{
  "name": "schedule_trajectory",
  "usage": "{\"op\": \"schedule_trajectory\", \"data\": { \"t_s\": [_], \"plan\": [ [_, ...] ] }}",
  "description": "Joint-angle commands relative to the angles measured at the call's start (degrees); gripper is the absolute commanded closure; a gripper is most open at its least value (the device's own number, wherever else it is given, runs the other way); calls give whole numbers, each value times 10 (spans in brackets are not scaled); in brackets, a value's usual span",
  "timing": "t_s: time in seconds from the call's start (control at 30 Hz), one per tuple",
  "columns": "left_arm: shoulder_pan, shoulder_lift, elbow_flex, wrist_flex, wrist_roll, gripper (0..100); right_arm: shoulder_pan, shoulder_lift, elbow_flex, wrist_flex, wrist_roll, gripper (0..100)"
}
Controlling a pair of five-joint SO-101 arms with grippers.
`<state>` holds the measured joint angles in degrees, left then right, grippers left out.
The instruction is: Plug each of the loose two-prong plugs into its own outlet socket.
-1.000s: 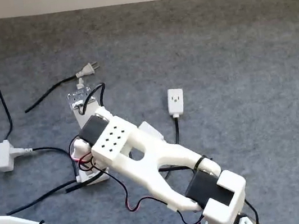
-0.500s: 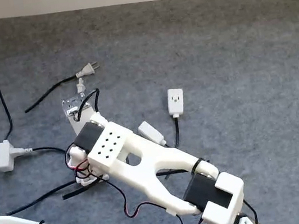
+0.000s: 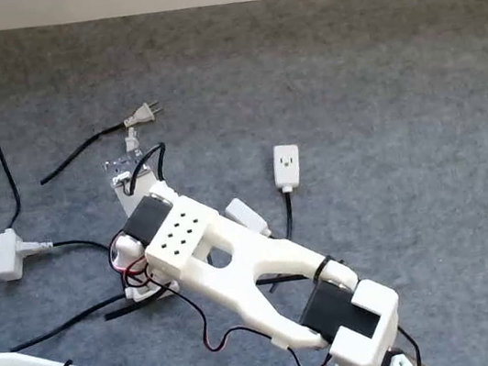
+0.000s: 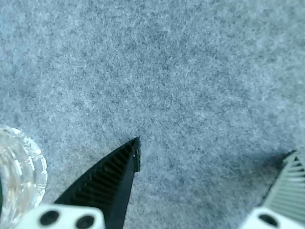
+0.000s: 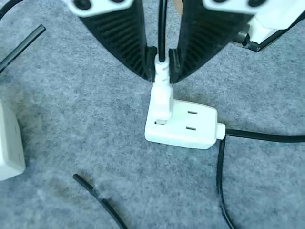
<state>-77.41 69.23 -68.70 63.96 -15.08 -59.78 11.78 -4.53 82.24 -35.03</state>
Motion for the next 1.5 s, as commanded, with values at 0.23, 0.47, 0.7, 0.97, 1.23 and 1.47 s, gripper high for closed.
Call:
{"op": "schedule_trajectory", "data": {
  "t_s": [0.23,0.47,0.7,0.97,1.23,1.47],
  "plan": [
    [0,-12,-25,-5,4,571,14,104,-9,-10,-8,992],
    [1,-12,-26,-4,4,571,15,150,-47,-9,-8,992],
    [0,-11,-46,22,1,569,15,176,-73,1,98,967],
    [19,-8,-176,173,0,568,15,174,-145,62,97,628],
    [138,-13,-269,378,-124,572,43,174,-434,183,219,584],
    [225,-93,-193,384,-142,572,153,164,-567,187,265,584]
  ]
}}
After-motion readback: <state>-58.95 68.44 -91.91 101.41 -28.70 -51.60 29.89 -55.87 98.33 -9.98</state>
